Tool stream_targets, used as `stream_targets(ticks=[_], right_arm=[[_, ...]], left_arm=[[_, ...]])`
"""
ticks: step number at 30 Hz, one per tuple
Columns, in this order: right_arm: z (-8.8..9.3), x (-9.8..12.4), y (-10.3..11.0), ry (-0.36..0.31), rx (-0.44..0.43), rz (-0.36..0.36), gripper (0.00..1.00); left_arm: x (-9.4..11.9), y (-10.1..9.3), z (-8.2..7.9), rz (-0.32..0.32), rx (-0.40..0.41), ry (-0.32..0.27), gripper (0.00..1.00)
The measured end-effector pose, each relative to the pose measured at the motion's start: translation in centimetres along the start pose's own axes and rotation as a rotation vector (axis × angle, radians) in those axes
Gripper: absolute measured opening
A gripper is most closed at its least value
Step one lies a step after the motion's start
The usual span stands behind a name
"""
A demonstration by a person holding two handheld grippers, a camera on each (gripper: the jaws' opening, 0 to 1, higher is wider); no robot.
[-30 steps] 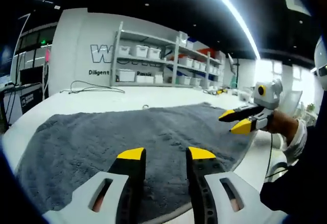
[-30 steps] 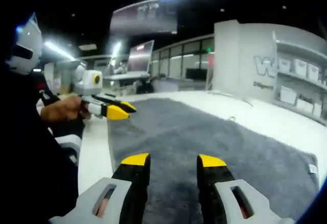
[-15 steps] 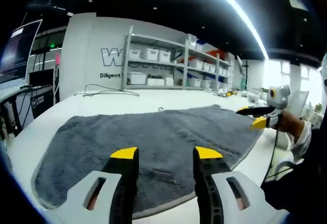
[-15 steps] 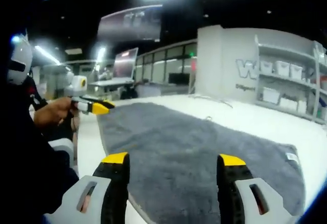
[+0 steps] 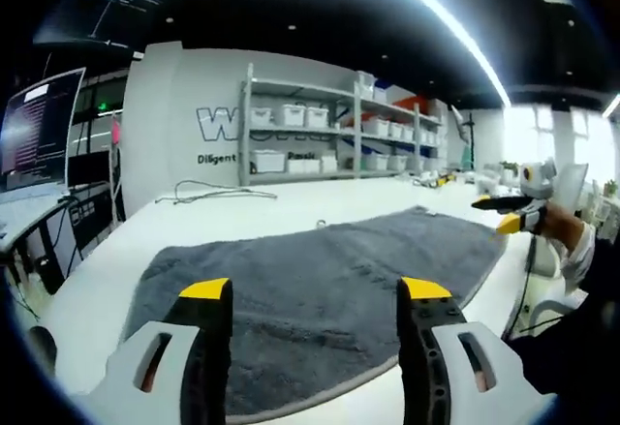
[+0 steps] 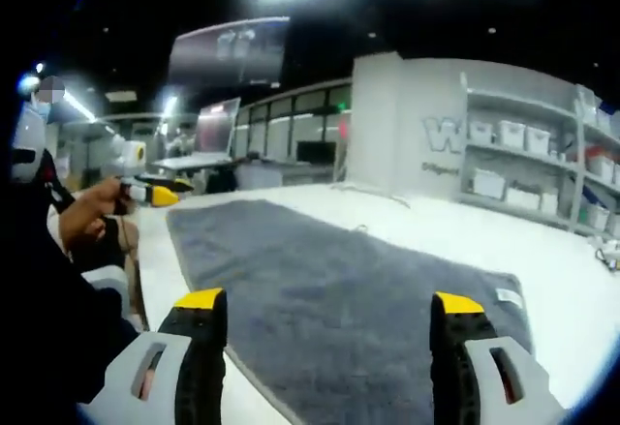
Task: Open the folded towel by lifting each exposed corner and separating the folded layers until the towel lies flat within the target outline without major curled edges
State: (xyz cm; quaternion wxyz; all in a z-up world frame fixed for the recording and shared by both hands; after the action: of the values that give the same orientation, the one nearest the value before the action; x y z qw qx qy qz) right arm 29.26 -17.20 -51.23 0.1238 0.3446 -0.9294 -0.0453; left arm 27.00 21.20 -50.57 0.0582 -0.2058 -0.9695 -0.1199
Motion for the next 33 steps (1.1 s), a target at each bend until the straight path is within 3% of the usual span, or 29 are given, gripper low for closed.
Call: stream_targets(ticks=[12,15,18,26,33], right_arm=[[-1.9,1.7,0.5,-0.06,0.03,0.012,0.97],[-2.1,2.2,0.7,-0.06,0.044,0.007,0.99],[-2.1,2.6,0.5,-0.054,0.028,0.006,0.99],[-2.4,4.3,-0.2,-0.09,-0.02,0.007,0.99],[-2.6,5.8,-0.5,-0.082,-0.004,0.02,0.99]], left_arm=[[1.2,0.2,-1.8,-0.011,0.007,-0.032,0.81],[1.1,-0.3,-1.7,0.011,-0.023,0.011,0.86],[1.3,-0.6,-1.9,0.02,-0.023,0.017,0.93],[2.5,-1.2,-3.7,0.025,0.006,-0.041,1.0],[3.8,-0.9,-3.9,0.017,0.037,-0.049,1.0]])
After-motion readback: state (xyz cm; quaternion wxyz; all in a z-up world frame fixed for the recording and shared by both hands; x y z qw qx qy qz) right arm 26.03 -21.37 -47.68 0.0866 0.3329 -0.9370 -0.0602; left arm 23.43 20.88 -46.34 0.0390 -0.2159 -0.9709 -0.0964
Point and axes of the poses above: the point that each gripper's makers call its tool centre point, and the gripper's own axes: x roughly backward along the fingers, y roughly to its left, z roughly out of its underside, the point moved 4 cm from there along x, roughly backward along the fingers, and after that the axes turned 13 degrees about -x, right-handed, at the moved point
